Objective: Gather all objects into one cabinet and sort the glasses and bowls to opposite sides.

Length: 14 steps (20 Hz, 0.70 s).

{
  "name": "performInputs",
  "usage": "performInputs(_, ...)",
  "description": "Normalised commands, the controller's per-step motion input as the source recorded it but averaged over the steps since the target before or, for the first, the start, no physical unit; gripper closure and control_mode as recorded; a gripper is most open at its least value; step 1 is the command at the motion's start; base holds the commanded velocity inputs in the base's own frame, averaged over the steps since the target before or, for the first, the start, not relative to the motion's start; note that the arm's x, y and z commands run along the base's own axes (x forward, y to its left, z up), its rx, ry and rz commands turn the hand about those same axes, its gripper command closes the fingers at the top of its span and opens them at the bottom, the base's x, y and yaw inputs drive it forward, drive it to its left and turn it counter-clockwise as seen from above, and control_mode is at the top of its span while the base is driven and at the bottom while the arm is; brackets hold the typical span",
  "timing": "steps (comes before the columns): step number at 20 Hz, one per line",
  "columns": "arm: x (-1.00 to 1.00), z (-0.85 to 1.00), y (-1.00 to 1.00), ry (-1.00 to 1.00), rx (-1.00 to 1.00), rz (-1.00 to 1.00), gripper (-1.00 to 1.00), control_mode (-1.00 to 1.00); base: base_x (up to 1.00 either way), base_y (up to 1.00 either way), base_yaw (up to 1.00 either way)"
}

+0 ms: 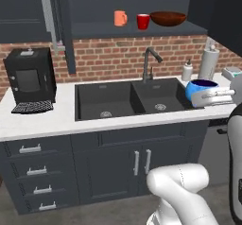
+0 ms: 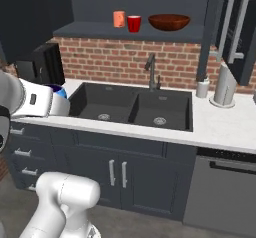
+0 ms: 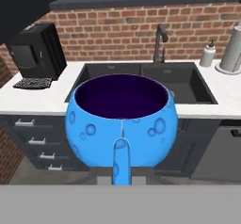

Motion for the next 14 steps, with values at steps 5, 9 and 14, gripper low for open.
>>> performInputs(5,0.0,0.0,0.0,0.0,0.0,0.0,1.0,1.0,0.62,0.18,0.0)
performInputs(9,0.0,0.0,0.0,0.0,0.0,0.0,1.0,1.0,0.71,0.2,0.0)
performInputs(14,0.0,0.0,0.0,0.0,0.0,0.0,1.0,1.0,0.64,0.22,-0.02)
